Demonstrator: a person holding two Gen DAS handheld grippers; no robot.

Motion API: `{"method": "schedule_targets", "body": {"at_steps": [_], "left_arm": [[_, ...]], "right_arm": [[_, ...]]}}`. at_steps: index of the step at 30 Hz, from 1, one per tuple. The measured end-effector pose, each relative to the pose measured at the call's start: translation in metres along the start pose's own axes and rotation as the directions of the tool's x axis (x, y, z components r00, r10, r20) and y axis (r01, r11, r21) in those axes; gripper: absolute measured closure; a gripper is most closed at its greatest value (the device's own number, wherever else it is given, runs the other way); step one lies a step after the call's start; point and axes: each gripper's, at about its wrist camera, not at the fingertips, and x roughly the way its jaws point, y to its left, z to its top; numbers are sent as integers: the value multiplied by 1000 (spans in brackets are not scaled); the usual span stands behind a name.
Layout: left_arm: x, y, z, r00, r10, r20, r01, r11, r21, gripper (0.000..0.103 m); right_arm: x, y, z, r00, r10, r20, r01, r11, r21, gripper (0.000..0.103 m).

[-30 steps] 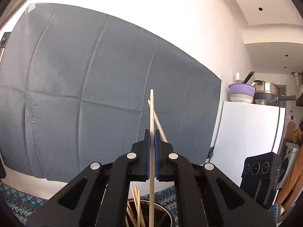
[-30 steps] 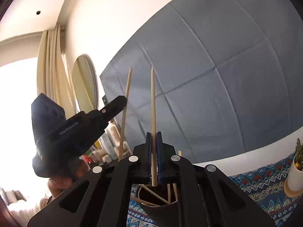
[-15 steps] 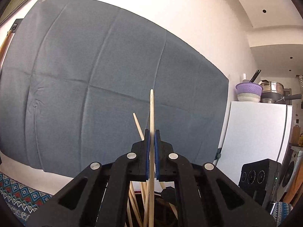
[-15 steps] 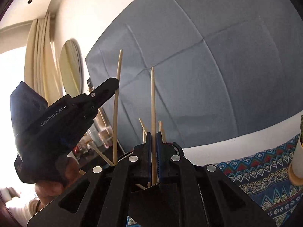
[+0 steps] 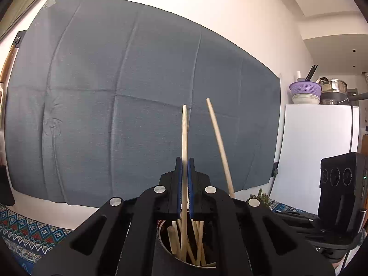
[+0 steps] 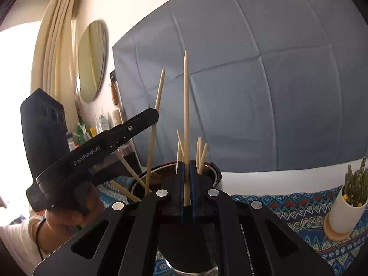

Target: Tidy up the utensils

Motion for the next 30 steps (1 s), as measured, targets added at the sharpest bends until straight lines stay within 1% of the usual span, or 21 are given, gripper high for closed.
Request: {"method": "schedule_targets", "body": {"at_steps": [4, 6, 8, 11, 13, 15, 16, 18, 19, 21, 22, 23, 24, 25, 26, 27, 28, 29, 30], "left_arm": [[-4, 2, 1, 999, 35, -19, -35, 999, 18, 98], [-6, 5, 2, 999, 36, -34, -35, 999, 8, 98], [-9, 5, 5, 998, 42, -38, -42, 999, 8, 98], [-12, 1, 8, 997, 52, -52, -50, 998, 27, 98], [-14, -2, 11, 995, 80, -62, -77, 996, 46, 94], [-17, -4, 13, 992, 97, -76, -93, 994, 48, 76], [-19, -5, 13, 992, 102, -77, -98, 994, 52, 72], [-25, -7, 14, 992, 102, -80, -97, 993, 61, 59], [-27, -7, 14, 991, 105, -80, -101, 993, 62, 56], [-31, -9, 14, 991, 105, -84, -100, 993, 70, 48], [-33, -10, 15, 991, 107, -84, -101, 992, 76, 46], [-34, -11, 16, 990, 110, -86, -103, 991, 80, 41], [-35, -12, 17, 989, 113, -93, -106, 991, 83, 32], [-36, -13, 18, 988, 115, -100, -107, 991, 85, 29], [-37, -14, 19, 988, 116, -103, -107, 991, 86, 28], [-38, -15, 20, 987, 118, -108, -109, 990, 88, 24], [-39, -16, 21, 986, 122, -117, -112, 990, 88, 20], [-40, -16, 22, 984, 126, -124, -117, 990, 83, 14], [-43, -16, 22, 984, 127, -127, -118, 990, 72, 11]], "right_arm": [[-3, 13, 0, 997, -52, -62, 47, 995, -83, 98], [-3, 17, -2, 994, -65, -88, 55, 992, -115, 98], [-5, 22, -4, 992, -84, -91, 71, 987, -143, 98], [-7, 22, -4, 990, -92, -107, 76, 987, -145, 98], [-8, 23, -3, 988, -102, -115, 85, 985, -149, 97], [-7, 27, -2, 987, -111, -118, 91, 983, -158, 97], [-7, 28, -2, 986, -114, -124, 94, 982, -161, 97], [-6, 30, 0, 983, -119, -138, 96, 982, -162, 96], [-6, 30, 1, 982, -117, -146, 94, 983, -159, 96], [-8, 30, 4, 982, -117, -151, 94, 984, -151, 94], [-10, 30, 4, 981, -117, -153, 94, 985, -148, 89], [-12, 30, 5, 981, -120, -155, 97, 984, -146, 84], [-14, 31, 5, 980, -124, -156, 101, 984, -146, 72], [-17, 32, 5, 980, -124, -152, 102, 984, -147, 65], [-20, 33, 4, 981, -124, -146, 102, 983, -150, 65], [-23, 34, 4, 981, -128, -143, 105, 982, -155, 63], [-26, 36, 3, 981, -133, -142, 110, 981, -161, 58], [-29, 37, 3, 980, -140, -140, 116, 979, -166, 55], [-33, 39, 2, 980, -146, -136, 122, 978, -171, 50]]}}
